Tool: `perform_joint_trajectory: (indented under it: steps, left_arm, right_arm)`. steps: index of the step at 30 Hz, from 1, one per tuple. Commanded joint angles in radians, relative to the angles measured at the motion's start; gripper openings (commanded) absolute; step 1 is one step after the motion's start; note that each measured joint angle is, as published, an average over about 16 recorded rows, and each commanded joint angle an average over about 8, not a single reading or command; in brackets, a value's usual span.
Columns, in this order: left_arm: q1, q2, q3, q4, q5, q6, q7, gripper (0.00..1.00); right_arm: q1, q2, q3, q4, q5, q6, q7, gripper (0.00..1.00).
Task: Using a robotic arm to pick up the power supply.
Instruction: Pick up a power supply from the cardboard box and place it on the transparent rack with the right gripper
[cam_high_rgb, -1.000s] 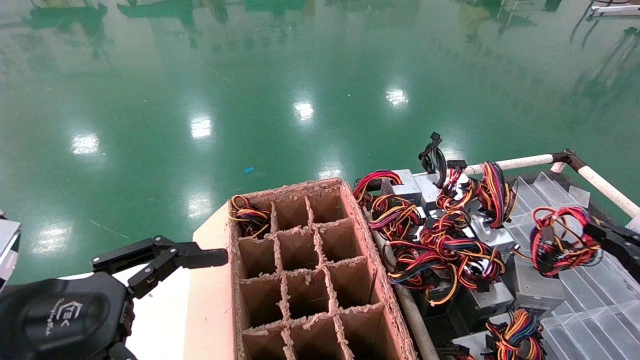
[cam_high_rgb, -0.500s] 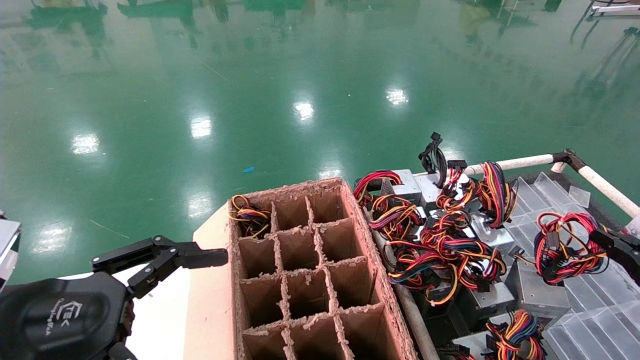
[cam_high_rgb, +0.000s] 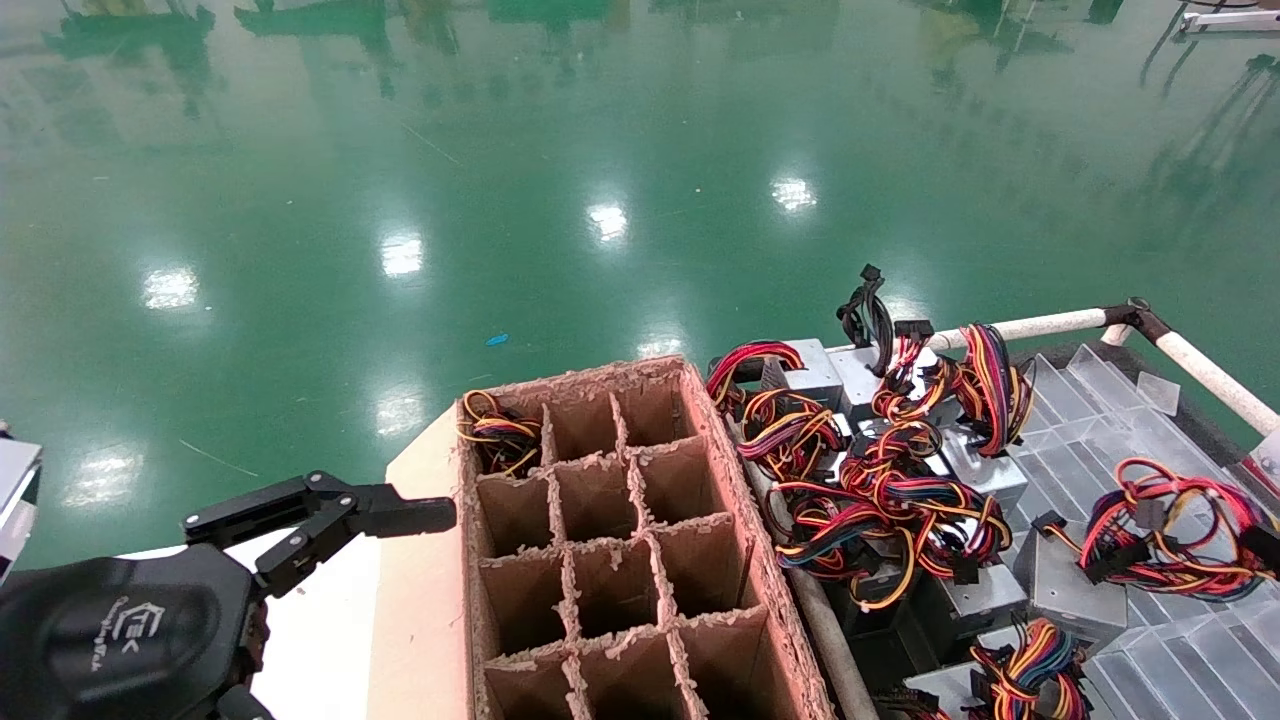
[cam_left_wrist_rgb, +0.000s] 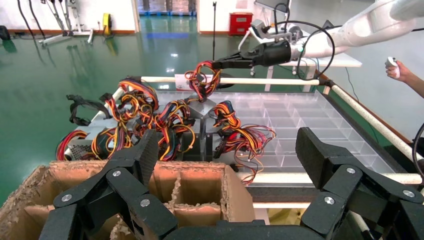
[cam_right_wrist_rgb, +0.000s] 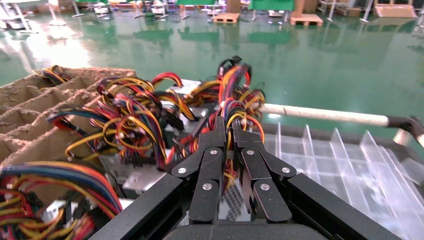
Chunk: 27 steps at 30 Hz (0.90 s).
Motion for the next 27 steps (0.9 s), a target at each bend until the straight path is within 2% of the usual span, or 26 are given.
perform_joint_trajectory:
  steps: [1,9,16,21,27]
  left_arm:
    - [0.000,0.000,0.000,0.000,0.000,0.000,0.000,1.00]
    - [0.000,0.000,0.000,0.000,0.000,0.000,0.000,1.00]
    - [0.000,0.000,0.000,0.000,0.000,0.000,0.000,1.00]
    - [0.000,0.000,0.000,0.000,0.000,0.000,0.000,1.00]
    - [0.000,0.000,0.000,0.000,0.000,0.000,0.000,1.00]
  right_arm:
    - [-0.036,0.001,0.015,0.003,0.025,-0.001,-0.007,0.00]
    - [-0.143,0.027,0.057,0.047,0.093,0.000,-0.024,0.00]
    - [-0.183,0.026,0.073,0.061,0.117,0.009,-0.031,0.00]
    - [-0.138,0.010,0.063,0.064,0.094,0.045,-0.030,0.00]
    - [-0.001,-0.032,0.023,0.059,0.019,0.157,-0.023,0.00]
